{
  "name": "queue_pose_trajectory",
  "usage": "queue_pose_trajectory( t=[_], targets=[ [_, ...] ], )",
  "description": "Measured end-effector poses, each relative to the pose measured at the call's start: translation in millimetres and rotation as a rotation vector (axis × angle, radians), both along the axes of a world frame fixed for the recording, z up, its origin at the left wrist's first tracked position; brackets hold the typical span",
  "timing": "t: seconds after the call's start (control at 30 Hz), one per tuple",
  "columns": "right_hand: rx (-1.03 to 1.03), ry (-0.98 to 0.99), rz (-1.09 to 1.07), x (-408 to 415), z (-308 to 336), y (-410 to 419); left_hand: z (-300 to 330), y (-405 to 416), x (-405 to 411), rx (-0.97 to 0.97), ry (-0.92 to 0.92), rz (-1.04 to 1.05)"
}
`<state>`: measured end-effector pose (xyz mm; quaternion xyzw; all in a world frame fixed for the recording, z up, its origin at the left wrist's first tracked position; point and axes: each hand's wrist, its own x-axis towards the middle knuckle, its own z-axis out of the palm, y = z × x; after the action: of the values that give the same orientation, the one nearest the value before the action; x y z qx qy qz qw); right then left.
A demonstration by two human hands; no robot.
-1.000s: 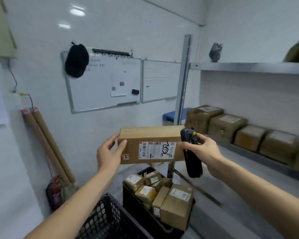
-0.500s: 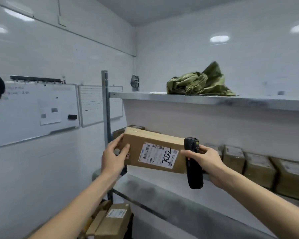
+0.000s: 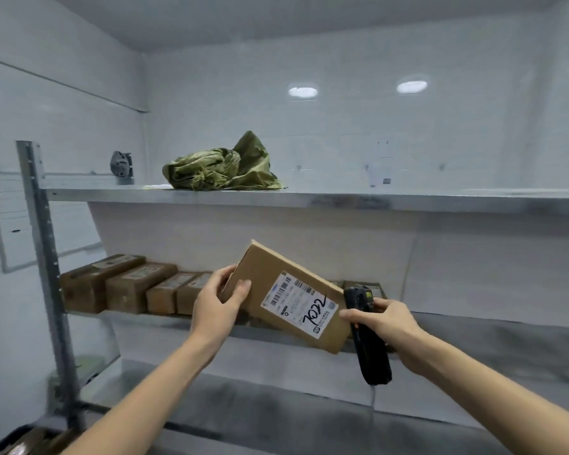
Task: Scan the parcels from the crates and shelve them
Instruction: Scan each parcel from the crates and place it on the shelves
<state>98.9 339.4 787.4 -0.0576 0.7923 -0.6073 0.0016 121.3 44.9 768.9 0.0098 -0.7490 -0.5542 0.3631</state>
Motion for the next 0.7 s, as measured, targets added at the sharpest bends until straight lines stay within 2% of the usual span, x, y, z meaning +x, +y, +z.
queue_pose_trajectory(
  t=[0.17, 0.4, 0.53, 0.7],
  targets=[
    [0.04, -0.064, -0.095, 4.3, -2.4, 69.6, 5.8, 69.0, -26.6, 0.007, -0.04, -0.205],
    [0.135, -0.085, -0.206, 13.1, -2.2, 126.7, 9.6, 117.6, -61.8, -0.101, -0.069, -0.251],
    [0.324, -0.058, -0.272, 10.7, -3.8, 149.5, 4.8, 142.6, -74.4, -0.081, -0.064, -0.235],
    [0.788, 0.089, -0.374, 9.4, 4.6, 157.1, 5.4, 162.4, -86.3, -0.076, -0.091, -0.224]
  ],
)
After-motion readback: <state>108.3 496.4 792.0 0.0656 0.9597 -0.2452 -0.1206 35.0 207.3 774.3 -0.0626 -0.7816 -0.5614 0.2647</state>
